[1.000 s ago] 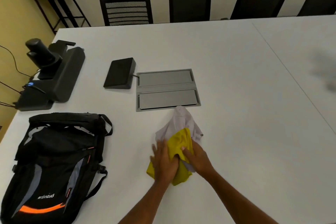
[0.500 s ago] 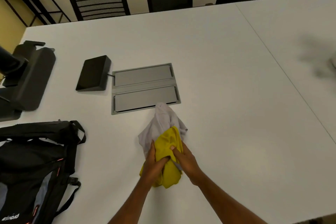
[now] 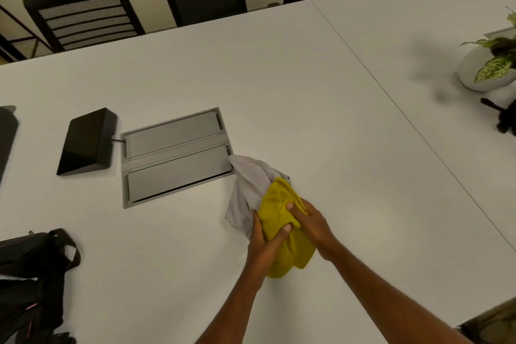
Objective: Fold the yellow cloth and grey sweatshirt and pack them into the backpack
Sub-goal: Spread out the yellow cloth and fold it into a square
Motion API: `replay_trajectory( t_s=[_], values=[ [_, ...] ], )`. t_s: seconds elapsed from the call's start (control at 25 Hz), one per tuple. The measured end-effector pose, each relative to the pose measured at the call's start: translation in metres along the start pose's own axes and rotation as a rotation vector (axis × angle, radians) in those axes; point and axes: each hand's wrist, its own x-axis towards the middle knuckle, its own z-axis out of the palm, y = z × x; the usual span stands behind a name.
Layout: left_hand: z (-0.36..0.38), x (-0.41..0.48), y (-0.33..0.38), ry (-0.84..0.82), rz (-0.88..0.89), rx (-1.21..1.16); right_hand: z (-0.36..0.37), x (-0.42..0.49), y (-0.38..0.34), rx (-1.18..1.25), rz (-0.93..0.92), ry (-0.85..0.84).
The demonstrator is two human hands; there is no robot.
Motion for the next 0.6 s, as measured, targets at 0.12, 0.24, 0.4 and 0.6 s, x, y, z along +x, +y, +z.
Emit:
replay_trajectory(
  t_s=[0.12, 0.24, 0.4, 0.6],
  values=[
    [0.019, 0.01, 0.011, -0.07, 0.007, -0.022, -0.024, 0.008, -0.011, -0.03, -0.054, 0.091],
    [0.033, 0.02, 0.018, -0.157, -0.033, -0.105, -0.036, 0.011, -0.014, -0.187, -0.186, 0.335],
    [0.04, 0.021, 0.032, -0.127, -0.104, -0.26, -0.028, 0.002, -0.006, -0.684, -0.368, 0.479],
    [0.035, 0.023, 0.041, -0.074, -0.183, -0.256, -0.008, 0.006, 0.004, -1.039, -0.301, 0.415]
  ],
)
